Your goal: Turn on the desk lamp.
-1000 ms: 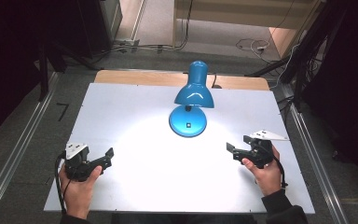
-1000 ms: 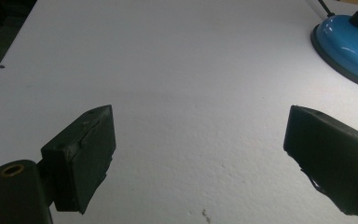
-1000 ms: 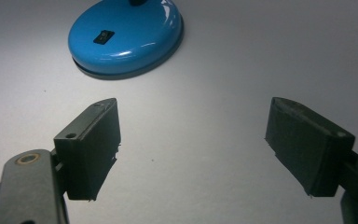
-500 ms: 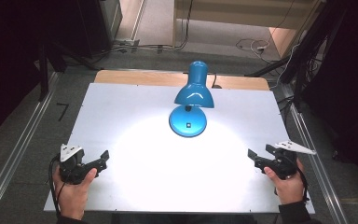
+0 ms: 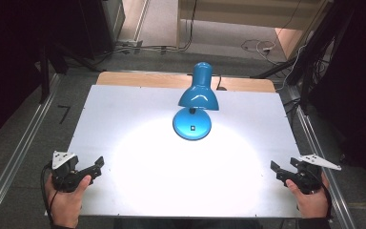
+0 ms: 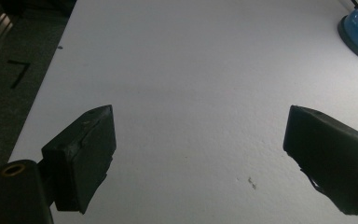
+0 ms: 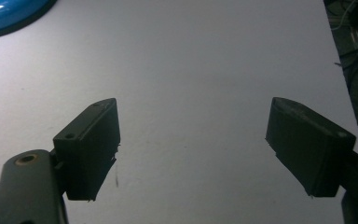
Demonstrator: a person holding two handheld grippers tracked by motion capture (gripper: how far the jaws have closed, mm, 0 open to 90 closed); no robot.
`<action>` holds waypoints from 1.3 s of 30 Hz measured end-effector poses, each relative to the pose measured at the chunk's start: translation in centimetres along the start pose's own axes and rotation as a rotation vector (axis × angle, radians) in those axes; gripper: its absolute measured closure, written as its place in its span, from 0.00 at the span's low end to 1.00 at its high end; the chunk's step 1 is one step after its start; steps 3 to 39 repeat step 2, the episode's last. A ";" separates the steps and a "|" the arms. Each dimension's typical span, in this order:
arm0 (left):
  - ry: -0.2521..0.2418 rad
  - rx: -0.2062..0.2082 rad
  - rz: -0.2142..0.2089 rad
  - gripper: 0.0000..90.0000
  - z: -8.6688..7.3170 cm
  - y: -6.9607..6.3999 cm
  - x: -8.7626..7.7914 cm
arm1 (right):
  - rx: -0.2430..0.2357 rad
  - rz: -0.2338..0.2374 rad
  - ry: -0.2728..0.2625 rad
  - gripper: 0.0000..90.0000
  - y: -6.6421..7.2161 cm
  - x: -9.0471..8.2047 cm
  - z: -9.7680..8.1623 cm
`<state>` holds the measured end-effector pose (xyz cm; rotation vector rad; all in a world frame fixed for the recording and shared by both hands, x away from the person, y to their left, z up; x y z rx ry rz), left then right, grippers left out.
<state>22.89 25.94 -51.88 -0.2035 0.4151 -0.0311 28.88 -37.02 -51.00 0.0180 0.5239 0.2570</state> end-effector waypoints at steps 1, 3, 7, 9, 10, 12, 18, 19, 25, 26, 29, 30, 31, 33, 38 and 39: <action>0.000 -0.002 0.000 0.11 0.0 0.1 0.0 | 0.002 -0.014 0.007 0.18 -0.4 0.3 -0.2; 0.001 -0.005 0.000 0.11 0.0 0.1 0.1 | 0.006 -0.027 0.014 0.17 -0.8 0.6 -0.3; 0.001 -0.005 0.000 0.11 0.0 0.1 0.1 | 0.006 -0.027 0.014 0.17 -0.8 0.6 -0.3; 0.001 -0.005 0.000 0.11 0.0 0.1 0.1 | 0.006 -0.027 0.014 0.17 -0.8 0.6 -0.3; 0.001 -0.005 0.000 0.11 0.0 0.1 0.1 | 0.006 -0.027 0.014 0.17 -0.8 0.6 -0.3; 0.001 -0.005 0.000 0.11 0.0 0.1 0.1 | 0.006 -0.027 0.014 0.17 -0.8 0.6 -0.3; 0.001 -0.005 0.000 0.11 0.0 0.1 0.1 | 0.006 -0.027 0.014 0.17 -0.8 0.6 -0.3; 0.001 -0.005 0.000 0.11 0.0 0.1 0.1 | 0.006 -0.027 0.014 0.17 -0.8 0.6 -0.3; 0.001 -0.005 0.000 0.11 0.0 0.1 0.1 | 0.006 -0.027 0.014 0.17 -0.8 0.6 -0.3; 0.001 -0.005 0.000 0.11 0.0 0.1 0.1 | 0.006 -0.027 0.014 0.17 -0.8 0.6 -0.3; 0.001 -0.005 0.000 0.11 0.0 0.1 0.1 | 0.006 -0.027 0.014 0.17 -0.8 0.6 -0.3; 0.001 -0.005 0.000 0.11 0.0 0.1 0.1 | 0.006 -0.027 0.014 0.17 -0.8 0.6 -0.3; 0.001 -0.005 0.000 0.11 0.0 0.1 0.1 | 0.006 -0.027 0.014 0.17 -0.8 0.6 -0.3; 0.001 -0.005 0.000 0.11 0.0 0.1 0.1 | 0.006 -0.027 0.014 0.17 -0.8 0.6 -0.3; 0.001 -0.005 0.000 0.11 0.0 0.1 0.1 | 0.006 -0.027 0.014 0.17 -0.8 0.6 -0.3; 0.001 -0.005 0.000 0.11 0.0 0.1 0.1 | 0.006 -0.027 0.014 0.17 -0.8 0.6 -0.3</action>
Point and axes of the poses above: each handheld gripper's, and its own axes: x roughly forward along the jaws, z roughly out of its top, y roughly to its left, the point moved 4 cm from there along x, roughly forward along the jaws, and after that the axes turned 11 degrees about -y, right-handed, at the moved point
